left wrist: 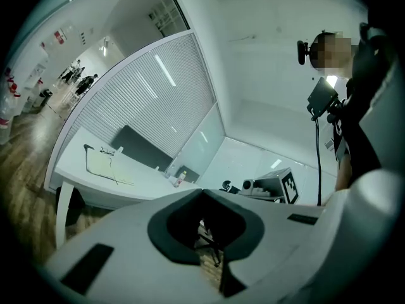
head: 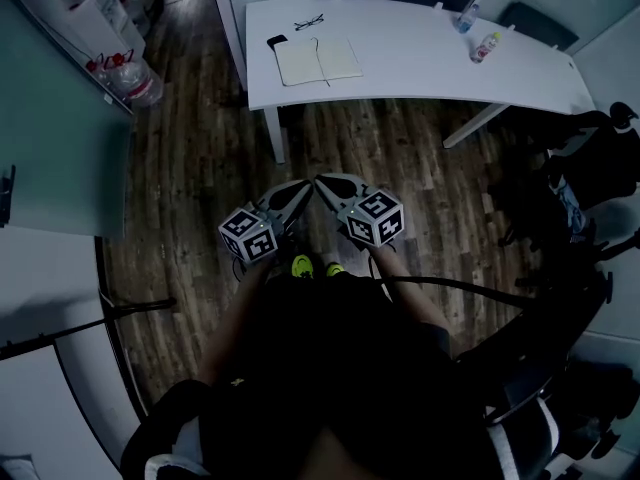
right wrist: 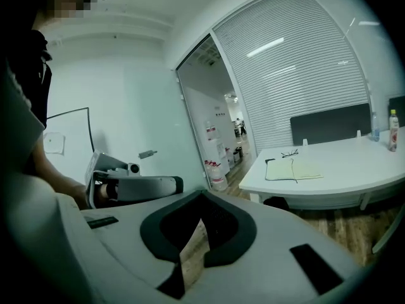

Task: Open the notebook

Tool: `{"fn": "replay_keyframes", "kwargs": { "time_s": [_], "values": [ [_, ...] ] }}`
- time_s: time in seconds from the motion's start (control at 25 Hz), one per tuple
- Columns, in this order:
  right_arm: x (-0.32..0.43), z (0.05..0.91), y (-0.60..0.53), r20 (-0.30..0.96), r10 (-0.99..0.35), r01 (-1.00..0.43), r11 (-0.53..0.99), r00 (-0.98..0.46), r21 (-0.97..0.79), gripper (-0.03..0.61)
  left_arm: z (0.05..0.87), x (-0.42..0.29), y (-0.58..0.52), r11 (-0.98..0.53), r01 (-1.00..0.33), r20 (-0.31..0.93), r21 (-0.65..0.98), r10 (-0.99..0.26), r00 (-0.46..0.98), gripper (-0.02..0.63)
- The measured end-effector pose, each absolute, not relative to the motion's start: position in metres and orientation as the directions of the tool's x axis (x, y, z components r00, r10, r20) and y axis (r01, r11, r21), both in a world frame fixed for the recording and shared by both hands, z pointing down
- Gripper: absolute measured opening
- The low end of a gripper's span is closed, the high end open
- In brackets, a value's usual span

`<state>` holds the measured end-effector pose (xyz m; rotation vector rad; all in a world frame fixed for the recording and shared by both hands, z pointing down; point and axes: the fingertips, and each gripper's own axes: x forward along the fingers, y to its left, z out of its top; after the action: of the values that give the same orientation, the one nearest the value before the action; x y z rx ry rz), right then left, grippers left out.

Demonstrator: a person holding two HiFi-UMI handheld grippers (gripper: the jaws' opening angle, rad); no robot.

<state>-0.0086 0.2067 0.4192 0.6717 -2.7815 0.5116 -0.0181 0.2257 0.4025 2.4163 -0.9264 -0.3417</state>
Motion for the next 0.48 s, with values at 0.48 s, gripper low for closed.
{"fn": "replay_keyframes", "kwargs": {
  "time_s": [0.48],
  "values": [
    [-0.007, 0.413, 0.218, 0.285, -0.389, -0.463, 0.843, -0.876, -0.275, -0.015, 0.4, -0.01, 0.24, -0.623, -0.549, -0.047, 0.557, -0.683, 0.729, 0.017]
  ]
}}
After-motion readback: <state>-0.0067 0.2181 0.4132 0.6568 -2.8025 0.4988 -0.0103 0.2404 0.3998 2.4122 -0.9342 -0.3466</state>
